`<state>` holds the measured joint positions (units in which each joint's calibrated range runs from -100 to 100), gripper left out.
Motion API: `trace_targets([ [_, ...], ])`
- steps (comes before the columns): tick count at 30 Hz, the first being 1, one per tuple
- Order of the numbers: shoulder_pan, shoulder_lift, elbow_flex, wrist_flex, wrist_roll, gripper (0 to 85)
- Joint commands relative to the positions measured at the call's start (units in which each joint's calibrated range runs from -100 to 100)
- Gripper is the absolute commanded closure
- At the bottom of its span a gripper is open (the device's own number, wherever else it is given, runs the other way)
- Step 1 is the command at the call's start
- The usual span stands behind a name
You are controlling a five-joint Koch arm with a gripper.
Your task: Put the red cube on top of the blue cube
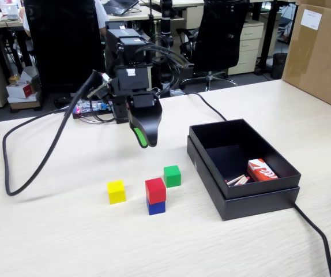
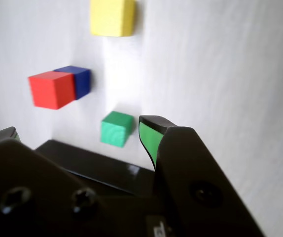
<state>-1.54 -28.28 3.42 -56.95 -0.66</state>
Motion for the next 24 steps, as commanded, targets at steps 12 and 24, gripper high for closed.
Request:
trace_targets([
  [12,-1.0,-54.0,-54.1,18.8,-0.2,36.7],
  [24,-2.0,-65.7,-84.5,36.7,-1.7,36.2],
])
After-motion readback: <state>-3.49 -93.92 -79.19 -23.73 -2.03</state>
